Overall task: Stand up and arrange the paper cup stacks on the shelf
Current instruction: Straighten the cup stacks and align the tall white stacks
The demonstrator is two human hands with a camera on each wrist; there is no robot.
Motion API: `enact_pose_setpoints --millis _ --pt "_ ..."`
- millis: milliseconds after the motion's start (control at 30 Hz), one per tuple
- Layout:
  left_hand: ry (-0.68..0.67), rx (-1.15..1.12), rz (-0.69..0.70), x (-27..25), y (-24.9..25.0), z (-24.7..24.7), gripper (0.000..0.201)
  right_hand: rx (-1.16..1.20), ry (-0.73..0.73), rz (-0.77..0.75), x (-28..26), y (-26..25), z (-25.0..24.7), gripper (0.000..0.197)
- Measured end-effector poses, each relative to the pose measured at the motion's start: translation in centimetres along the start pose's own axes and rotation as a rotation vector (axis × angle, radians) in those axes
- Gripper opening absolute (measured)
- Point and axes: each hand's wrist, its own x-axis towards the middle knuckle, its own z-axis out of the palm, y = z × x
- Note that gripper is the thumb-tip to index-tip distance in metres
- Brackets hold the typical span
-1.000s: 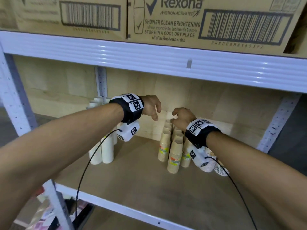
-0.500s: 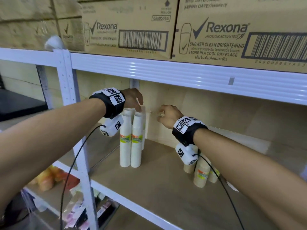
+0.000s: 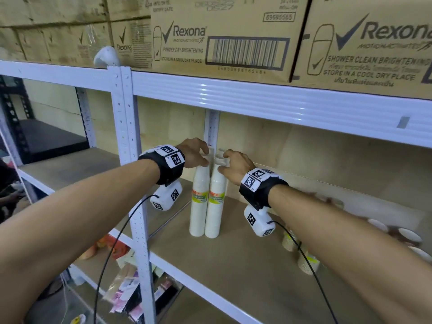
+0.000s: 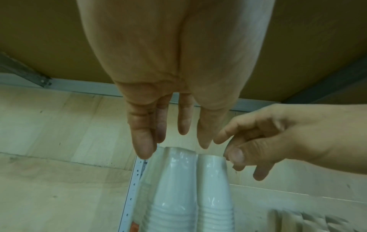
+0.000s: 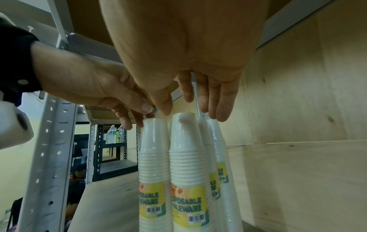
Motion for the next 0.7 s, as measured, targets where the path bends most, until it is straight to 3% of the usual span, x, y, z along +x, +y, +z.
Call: enact_pose_setpoints --millis 267,433,700 --pt "-0.025 -0.075 0.024 0.8 -0.5 1.2 0.044 0.016 -0.018 0.033 1.5 -0.8 2.0 0.043" --pt "-0.058 -0.086 0.036 1.3 -0.7 1.8 0.031 0.016 -0.012 0.045 1.9 -0.7 2.3 0.037" --pt "-0.115 -0.085 0.023 1.6 -0.3 1.3 0.033 0.012 -0.045 0.055 2.1 -0.6 2.0 0.047"
